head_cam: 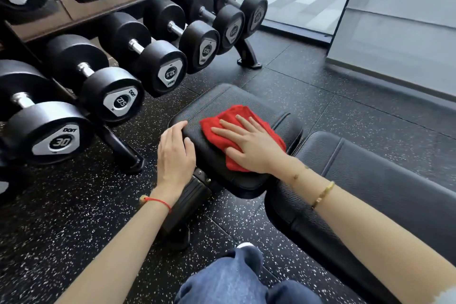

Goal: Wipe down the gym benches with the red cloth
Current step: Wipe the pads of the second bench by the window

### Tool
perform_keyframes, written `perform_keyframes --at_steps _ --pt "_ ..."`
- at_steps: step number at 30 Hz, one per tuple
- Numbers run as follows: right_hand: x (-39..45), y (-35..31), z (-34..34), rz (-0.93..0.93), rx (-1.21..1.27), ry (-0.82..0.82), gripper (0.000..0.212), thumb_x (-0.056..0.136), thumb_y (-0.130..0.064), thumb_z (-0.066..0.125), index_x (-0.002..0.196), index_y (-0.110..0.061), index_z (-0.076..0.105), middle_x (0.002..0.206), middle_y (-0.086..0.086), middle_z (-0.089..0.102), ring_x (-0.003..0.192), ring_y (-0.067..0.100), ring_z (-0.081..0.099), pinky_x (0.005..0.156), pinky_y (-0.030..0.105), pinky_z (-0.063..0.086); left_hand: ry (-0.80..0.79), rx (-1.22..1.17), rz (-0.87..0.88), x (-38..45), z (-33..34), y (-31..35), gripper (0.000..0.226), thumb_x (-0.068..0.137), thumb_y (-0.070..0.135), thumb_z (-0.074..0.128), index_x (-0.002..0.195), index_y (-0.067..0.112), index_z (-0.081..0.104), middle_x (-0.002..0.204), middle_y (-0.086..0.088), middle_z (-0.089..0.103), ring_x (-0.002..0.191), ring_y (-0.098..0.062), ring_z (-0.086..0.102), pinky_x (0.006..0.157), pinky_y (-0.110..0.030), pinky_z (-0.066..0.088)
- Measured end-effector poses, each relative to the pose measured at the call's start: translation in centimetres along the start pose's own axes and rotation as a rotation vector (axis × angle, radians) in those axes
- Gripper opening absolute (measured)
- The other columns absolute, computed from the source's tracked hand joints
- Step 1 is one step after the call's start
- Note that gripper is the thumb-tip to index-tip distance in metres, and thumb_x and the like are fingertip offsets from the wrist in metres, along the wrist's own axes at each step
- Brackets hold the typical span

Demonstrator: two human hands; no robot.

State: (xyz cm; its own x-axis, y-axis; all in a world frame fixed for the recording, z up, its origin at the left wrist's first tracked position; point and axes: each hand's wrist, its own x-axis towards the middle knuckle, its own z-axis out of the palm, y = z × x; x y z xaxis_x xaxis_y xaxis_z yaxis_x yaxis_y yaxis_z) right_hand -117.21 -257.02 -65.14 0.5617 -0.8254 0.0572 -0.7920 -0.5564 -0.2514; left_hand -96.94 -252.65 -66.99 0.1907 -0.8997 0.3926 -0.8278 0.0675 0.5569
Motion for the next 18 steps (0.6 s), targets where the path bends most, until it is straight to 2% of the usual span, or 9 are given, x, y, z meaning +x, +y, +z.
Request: perform_keyframes --at_steps 3,5,12,18 --pt "-0.1 3.4 -1.5 0.275 -0.023 0.041 0.056 0.098 -0.042 0.038 0.152 -0.043 0.022 0.162 -0.012 0.016 0.152 0.029 0.007 0.123 0.044 -0.002 -0.023 0.011 0.05 -0.4 -0.1 1.7 0.037 0.094 0.003 0.05 0.131 0.004 0.055 0.135 -0.013 0.058 0.128 -0.031 0.05 0.113 -0.044 0.036" --pt "0.2 3.6 -2.1 0.364 -0.008 0.038 0.056 0.099 -0.04 0.036 0.152 -0.041 0.021 0.163 -0.01 0.014 0.151 0.031 0.004 0.123 0.046 -0.005 -0.042 0.023 0.093 -0.8 -0.2 3.1 0.037 0.095 0.005 0.051 0.131 0.005 0.056 0.137 -0.012 0.057 0.13 -0.029 0.049 0.113 -0.045 0.036" --pt "-8.2 -1.3 -1.1 0.178 0.025 0.01 0.056 0.099 -0.037 0.037 0.152 -0.042 0.021 0.163 -0.013 0.015 0.152 0.029 0.002 0.123 0.045 -0.004 -0.133 -0.019 0.253 -3.0 0.5 7.5 0.035 0.094 0.008 0.052 0.129 0.006 0.059 0.135 -0.011 0.059 0.129 -0.029 0.051 0.111 -0.045 0.037" --pt "-17.0 -0.5 -1.6 0.35 -0.053 0.069 0.056 0.098 -0.042 0.037 0.152 -0.045 0.019 0.162 -0.018 0.013 0.152 0.025 0.003 0.123 0.042 -0.005 -0.251 -0.03 0.394 -5.7 2.7 10.5 0.034 0.094 0.01 0.054 0.128 0.01 0.06 0.133 -0.007 0.06 0.127 -0.027 0.052 0.109 -0.042 0.039"
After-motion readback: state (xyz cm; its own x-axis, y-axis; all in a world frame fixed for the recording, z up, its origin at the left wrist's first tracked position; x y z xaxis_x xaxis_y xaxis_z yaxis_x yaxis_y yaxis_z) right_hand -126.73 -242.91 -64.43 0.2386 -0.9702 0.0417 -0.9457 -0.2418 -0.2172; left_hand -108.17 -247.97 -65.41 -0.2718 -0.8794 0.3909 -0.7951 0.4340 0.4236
